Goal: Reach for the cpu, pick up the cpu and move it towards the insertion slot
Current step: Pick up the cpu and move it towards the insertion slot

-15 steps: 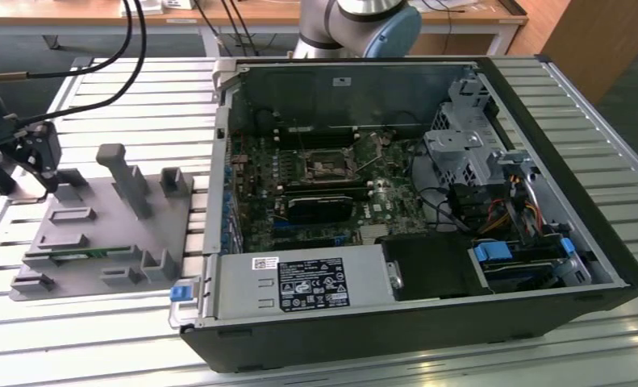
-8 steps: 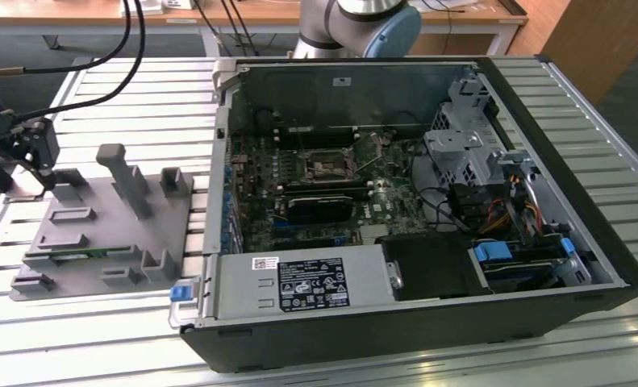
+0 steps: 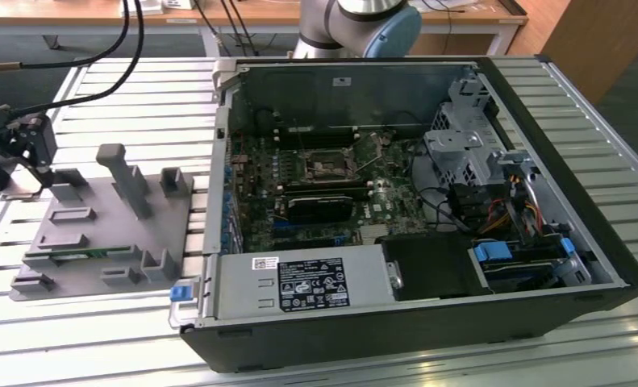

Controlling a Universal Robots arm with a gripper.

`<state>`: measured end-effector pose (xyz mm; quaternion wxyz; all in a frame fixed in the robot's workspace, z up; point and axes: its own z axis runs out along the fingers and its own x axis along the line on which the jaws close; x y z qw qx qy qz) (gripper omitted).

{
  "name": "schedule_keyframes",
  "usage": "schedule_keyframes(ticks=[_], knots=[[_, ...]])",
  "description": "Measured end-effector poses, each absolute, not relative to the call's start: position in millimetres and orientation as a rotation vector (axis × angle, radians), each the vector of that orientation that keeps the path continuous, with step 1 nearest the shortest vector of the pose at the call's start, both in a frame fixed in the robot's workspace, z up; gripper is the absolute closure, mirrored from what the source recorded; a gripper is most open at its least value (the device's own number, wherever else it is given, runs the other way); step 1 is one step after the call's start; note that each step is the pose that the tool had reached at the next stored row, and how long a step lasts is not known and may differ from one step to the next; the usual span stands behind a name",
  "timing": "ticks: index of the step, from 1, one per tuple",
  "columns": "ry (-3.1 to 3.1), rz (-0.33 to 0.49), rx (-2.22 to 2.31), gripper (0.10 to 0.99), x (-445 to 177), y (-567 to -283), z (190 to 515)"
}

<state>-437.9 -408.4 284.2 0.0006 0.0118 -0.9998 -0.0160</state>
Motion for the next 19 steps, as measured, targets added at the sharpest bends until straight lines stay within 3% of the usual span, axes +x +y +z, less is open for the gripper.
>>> schedule_keyframes(ticks=[19], knots=[[-3.140,-0.043,0.037,0.541,-437.9,-408.3,299.9]])
